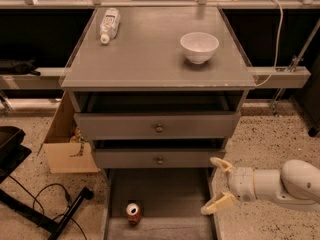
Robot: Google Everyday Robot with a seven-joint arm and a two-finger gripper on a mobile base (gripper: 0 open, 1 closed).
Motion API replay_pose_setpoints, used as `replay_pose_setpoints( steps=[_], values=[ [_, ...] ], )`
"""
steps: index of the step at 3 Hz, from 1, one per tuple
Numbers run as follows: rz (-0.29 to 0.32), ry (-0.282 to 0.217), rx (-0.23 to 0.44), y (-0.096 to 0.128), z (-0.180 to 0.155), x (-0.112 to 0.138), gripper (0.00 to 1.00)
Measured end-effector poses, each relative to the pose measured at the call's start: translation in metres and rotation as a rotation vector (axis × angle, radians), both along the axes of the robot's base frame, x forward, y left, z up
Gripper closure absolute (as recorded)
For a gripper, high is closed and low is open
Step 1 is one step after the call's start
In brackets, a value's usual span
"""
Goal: Pick coke can from bottom drawer and place on counter
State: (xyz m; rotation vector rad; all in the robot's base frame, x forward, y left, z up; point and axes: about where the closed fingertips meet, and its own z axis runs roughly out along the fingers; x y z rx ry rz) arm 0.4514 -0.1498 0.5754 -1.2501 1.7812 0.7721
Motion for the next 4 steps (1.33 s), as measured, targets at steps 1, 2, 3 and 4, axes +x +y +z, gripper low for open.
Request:
replay_pose_setpoints(
  steps=[1,2,3,4],
  values=[
    [0.000,0.000,0.000,0.000,0.000,0.000,0.00],
    [0.024,-0.016,0.007,0.010,-0.013,0.003,0.00],
    [0.067,-0.049,0.005,0.026,-0.056,0.017,0.00],
    [0.101,-0.046,0.008,0.053,-0.122,0.033,0.00]
  ],
)
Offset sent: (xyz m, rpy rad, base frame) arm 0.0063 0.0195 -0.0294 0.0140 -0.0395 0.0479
